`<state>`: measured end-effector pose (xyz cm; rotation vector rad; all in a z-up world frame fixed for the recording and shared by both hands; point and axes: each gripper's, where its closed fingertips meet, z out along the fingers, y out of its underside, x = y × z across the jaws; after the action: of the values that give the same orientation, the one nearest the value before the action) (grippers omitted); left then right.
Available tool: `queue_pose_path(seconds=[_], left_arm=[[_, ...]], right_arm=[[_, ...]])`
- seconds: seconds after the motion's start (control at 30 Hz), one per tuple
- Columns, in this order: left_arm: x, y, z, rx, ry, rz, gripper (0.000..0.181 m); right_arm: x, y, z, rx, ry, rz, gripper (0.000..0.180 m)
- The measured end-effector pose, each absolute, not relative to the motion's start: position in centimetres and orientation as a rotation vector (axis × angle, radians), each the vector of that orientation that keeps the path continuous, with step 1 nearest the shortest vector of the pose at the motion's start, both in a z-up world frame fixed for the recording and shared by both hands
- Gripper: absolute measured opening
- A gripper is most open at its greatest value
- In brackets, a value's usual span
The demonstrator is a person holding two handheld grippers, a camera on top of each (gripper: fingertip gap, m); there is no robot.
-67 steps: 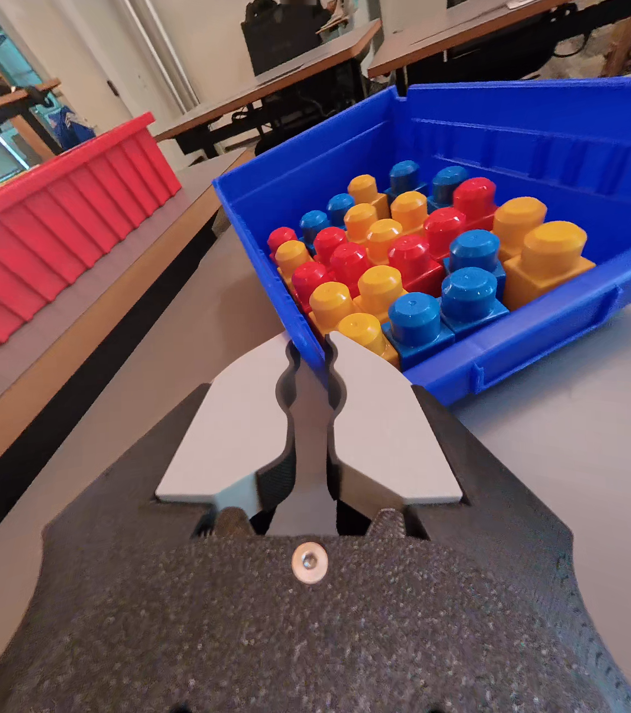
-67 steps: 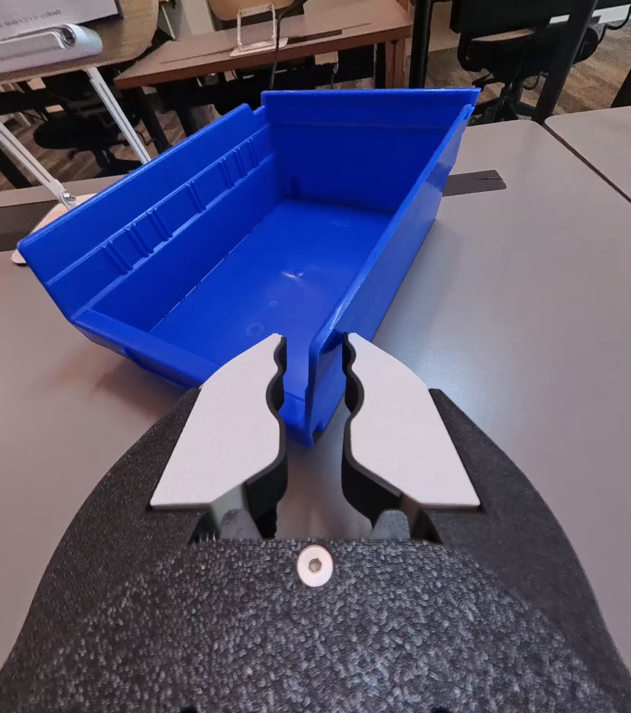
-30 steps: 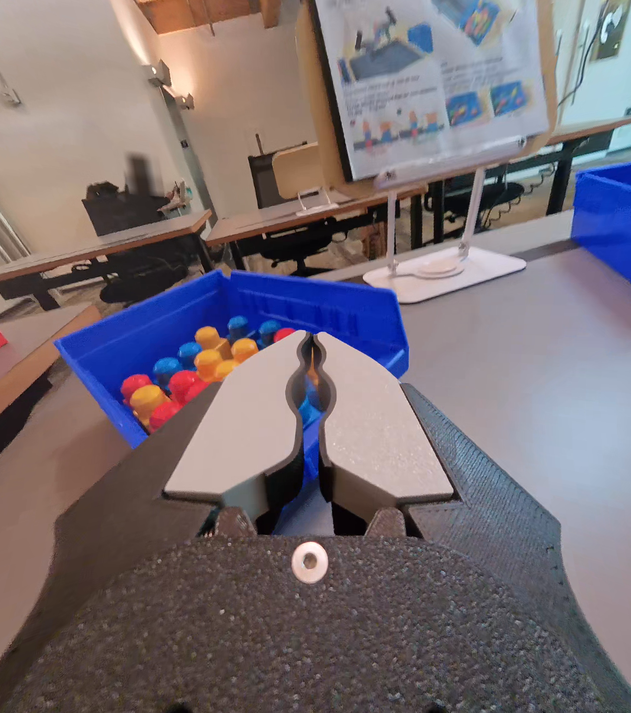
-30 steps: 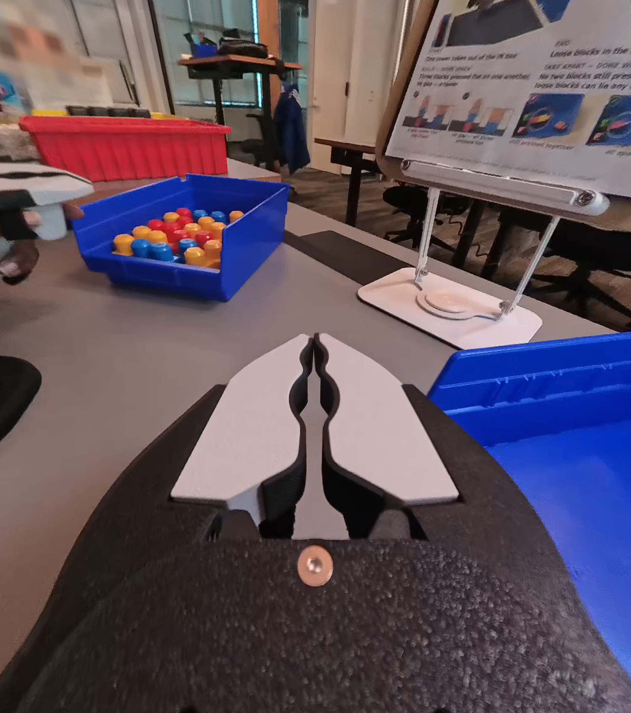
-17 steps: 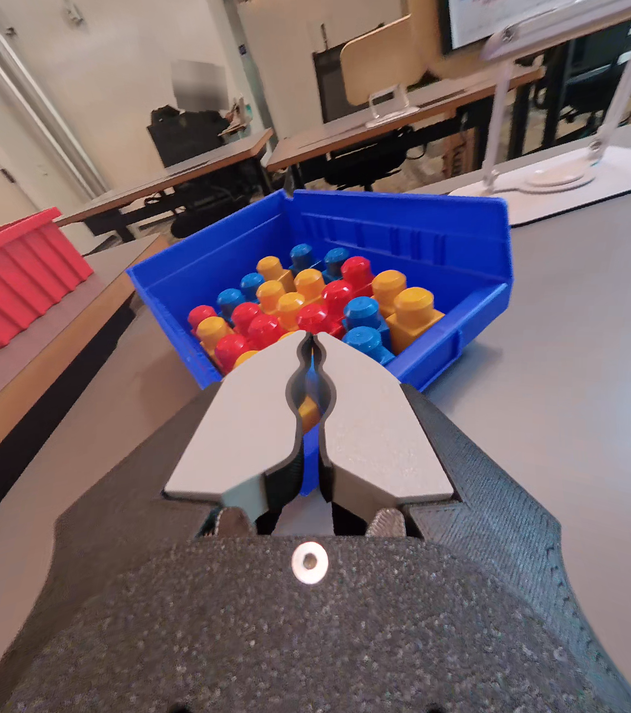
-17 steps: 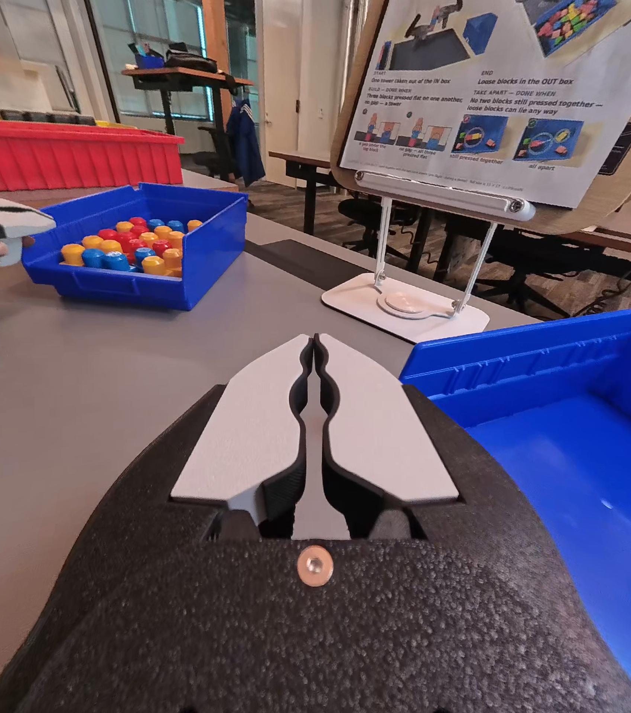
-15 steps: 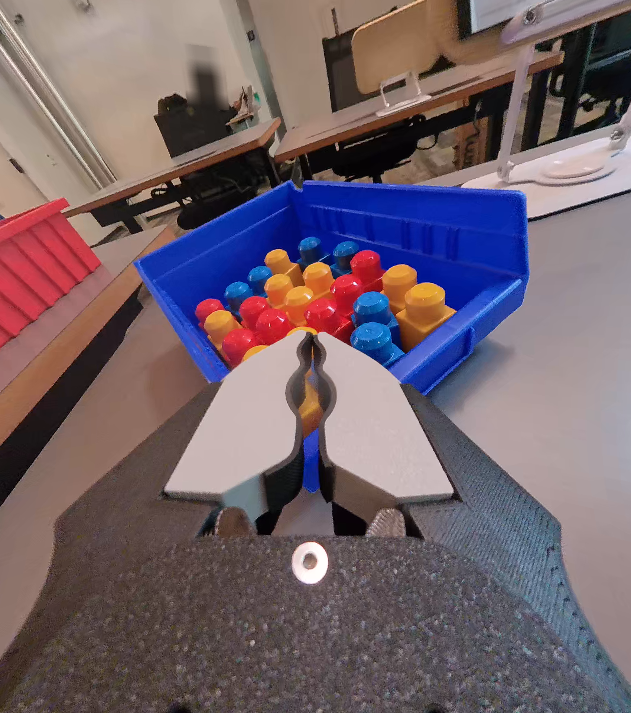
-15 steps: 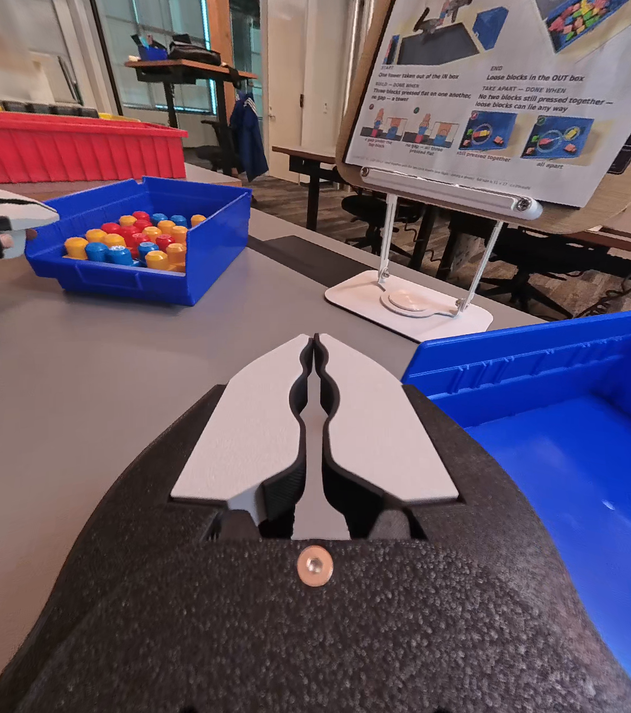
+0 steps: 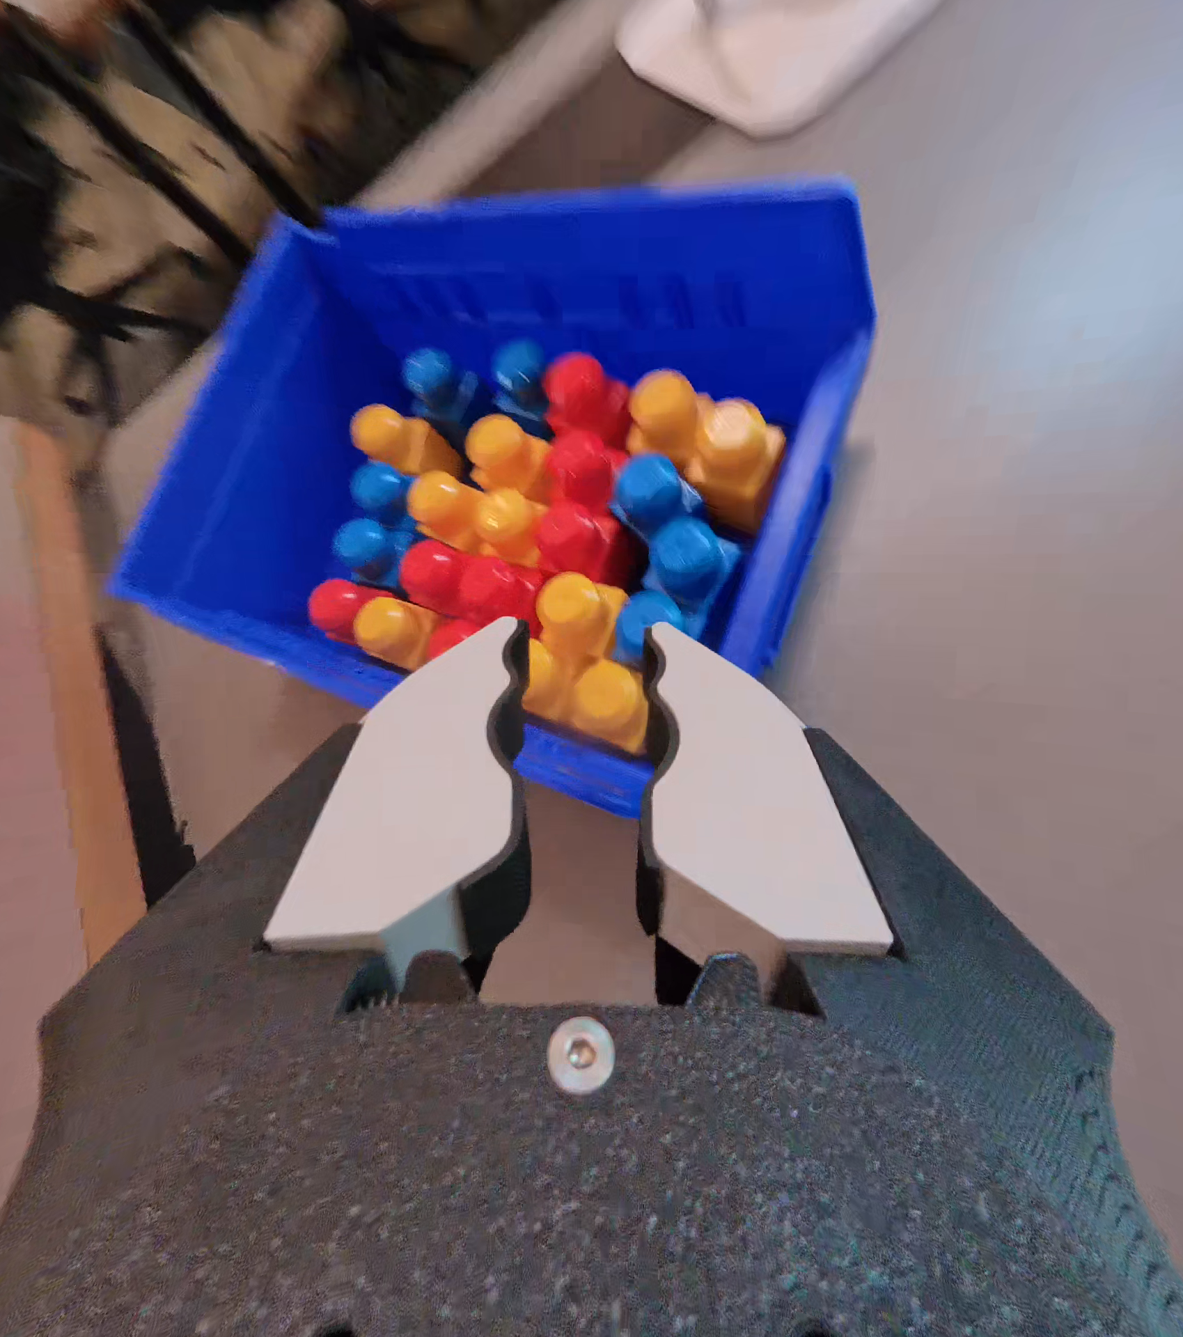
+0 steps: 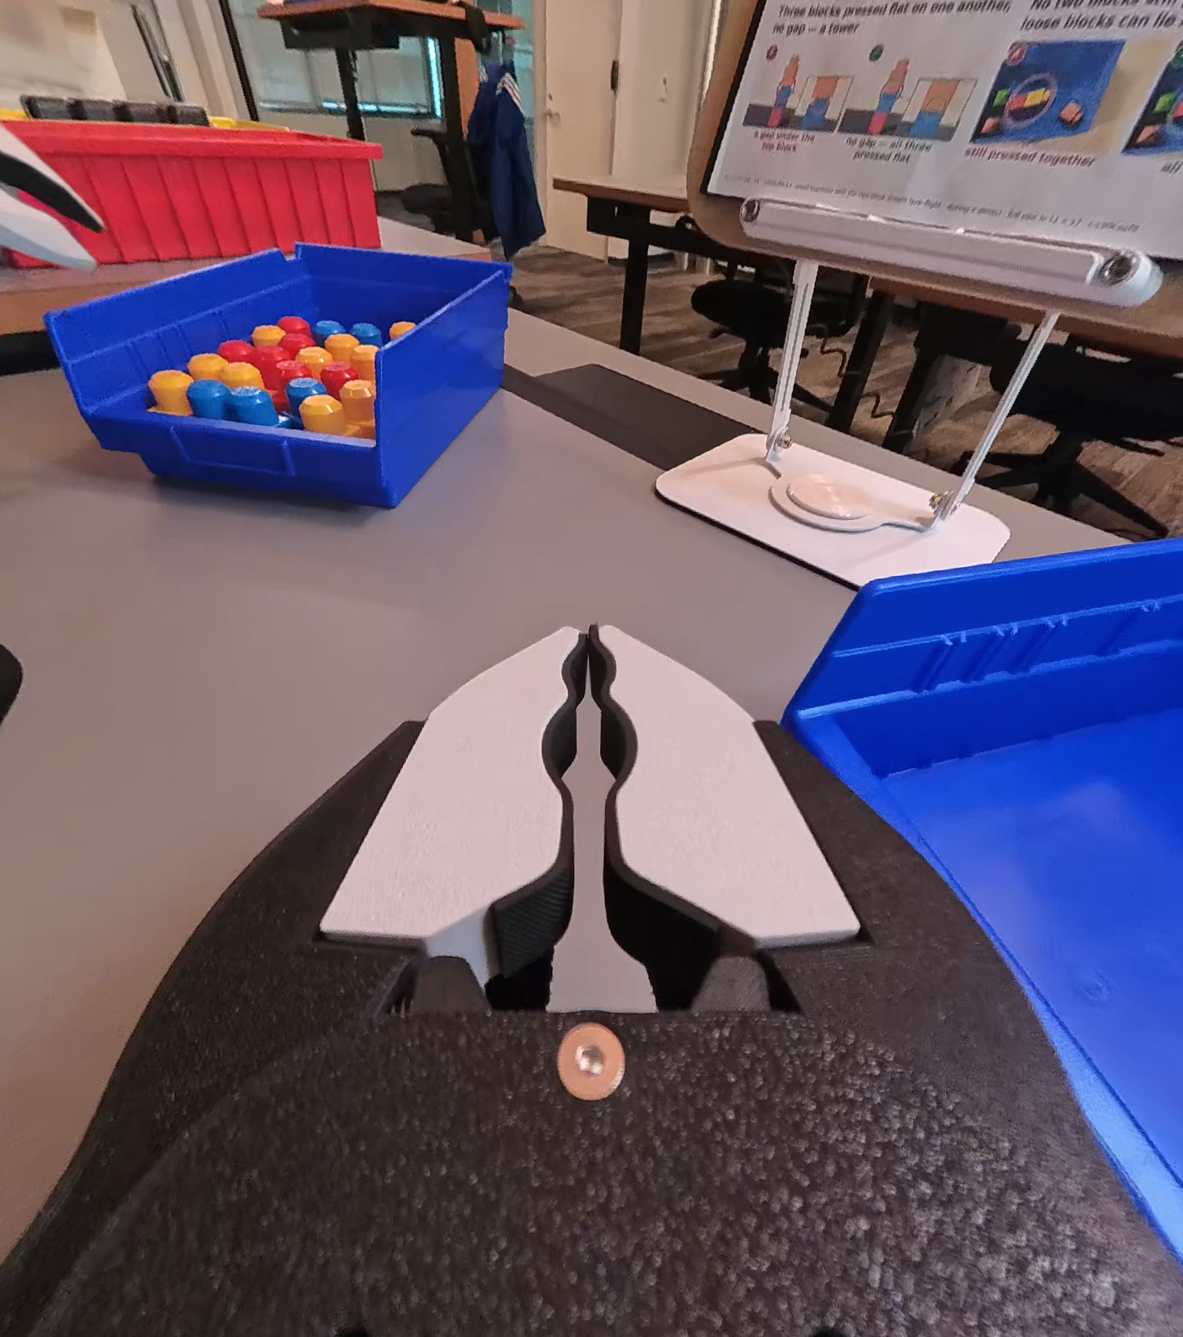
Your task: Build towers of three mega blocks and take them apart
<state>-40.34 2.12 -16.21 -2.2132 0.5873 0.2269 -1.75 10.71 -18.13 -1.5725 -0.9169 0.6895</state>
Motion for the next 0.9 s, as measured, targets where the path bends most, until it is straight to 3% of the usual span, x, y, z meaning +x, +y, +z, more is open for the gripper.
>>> queue_pose_path(seconds=[0.17,0.5,0.7,0.9], left_arm=[[-42.3,2.4,-20.4,-2.546,0.956,0.323,0.038],[-41.7,2.2,-22.8,-2.807,1.412,0.362,0.031],[-42.6,2.3,-23.7,-2.956,1.492,0.437,0.036],[-43.4,2.5,-25.0,-3.026,1.561,0.574,0.029]], right_arm=[[-1.9,10.7,-18.8,-1.595,-0.943,0.68,0.0],[-2.0,10.7,-19.8,-1.639,-0.966,0.702,0.0],[-2.0,10.6,-20.0,-1.651,-0.969,0.711,0.0],[-1.9,10.6,-19.9,-1.652,-0.971,0.718,0.0]])
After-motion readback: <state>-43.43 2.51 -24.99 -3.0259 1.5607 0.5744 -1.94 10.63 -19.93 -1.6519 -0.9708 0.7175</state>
